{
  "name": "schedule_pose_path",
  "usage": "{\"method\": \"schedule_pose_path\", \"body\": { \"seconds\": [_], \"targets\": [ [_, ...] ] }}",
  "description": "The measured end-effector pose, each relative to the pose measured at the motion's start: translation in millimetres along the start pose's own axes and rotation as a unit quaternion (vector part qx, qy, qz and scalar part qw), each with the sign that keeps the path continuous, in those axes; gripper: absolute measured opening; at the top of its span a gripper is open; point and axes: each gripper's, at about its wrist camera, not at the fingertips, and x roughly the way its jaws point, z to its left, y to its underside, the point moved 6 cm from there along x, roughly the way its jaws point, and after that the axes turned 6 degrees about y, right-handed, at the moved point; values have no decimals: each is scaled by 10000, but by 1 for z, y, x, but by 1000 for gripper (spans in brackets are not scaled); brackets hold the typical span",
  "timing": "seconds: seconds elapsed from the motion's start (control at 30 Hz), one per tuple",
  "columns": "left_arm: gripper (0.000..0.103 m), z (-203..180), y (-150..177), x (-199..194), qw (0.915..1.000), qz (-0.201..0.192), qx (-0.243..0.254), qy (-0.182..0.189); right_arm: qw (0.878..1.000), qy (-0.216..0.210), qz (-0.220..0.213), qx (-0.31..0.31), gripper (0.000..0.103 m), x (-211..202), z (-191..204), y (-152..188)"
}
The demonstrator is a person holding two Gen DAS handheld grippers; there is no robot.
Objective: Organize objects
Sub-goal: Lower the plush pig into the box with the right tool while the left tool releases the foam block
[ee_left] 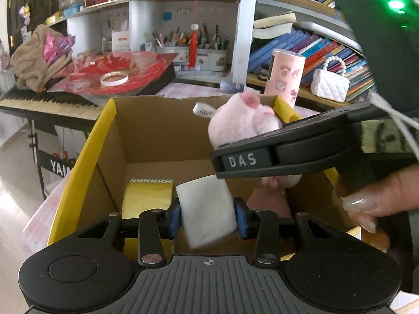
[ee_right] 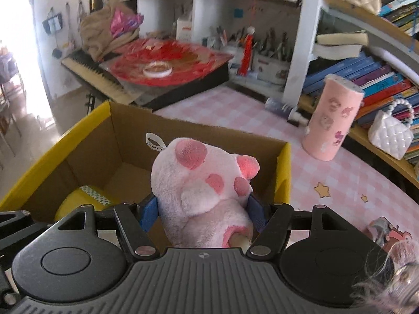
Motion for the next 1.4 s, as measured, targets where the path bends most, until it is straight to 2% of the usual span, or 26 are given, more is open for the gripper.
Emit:
{"method": "schedule_pose_path", "body": {
  "seconds": [0.23, 0.43, 0.53, 0.6, 0.7, 0.97, 1.07, 1.27, 1.4],
  "targets": [
    [42, 5, 2, 2, 9997, 71, -218, 18, 9957, -247, 640, -625, 67, 17, 17, 5],
    [45, 3, 2, -7, 9999, -53, -142, 21, 9925, -230, 762, -926, 70, 20, 26, 10],
    [49, 4, 1, -15, 9997, -185, -148, 52, 9966, -164, 411, -698, 81, 9, 22, 7],
    [57, 5, -1, -24, 9993, -339, -141, -2, 9992, -91, 135, -355, 81, -2, 16, 5],
    [62, 7, -4, -38, 9982, -586, -109, -64, 9999, -26, -104, 70, 80, -18, 6, 5],
    [81, 16, -11, -80, 9928, -1157, -166, -268, 9948, 225, -797, 596, 80, -76, -10, -2],
    [83, 20, -7, -96, 9904, -1327, -184, -333, 9916, 425, -980, 733, 81, -97, -15, 4],
    [84, 32, 12, -118, 9892, -1356, -361, -413, 9859, 860, -1181, 814, 81, -131, -10, 29],
    [87, 41, 31, -129, 9898, -1243, -507, -480, 9834, 1030, -1138, 966, 81, -147, 0, 54]
  ]
}}
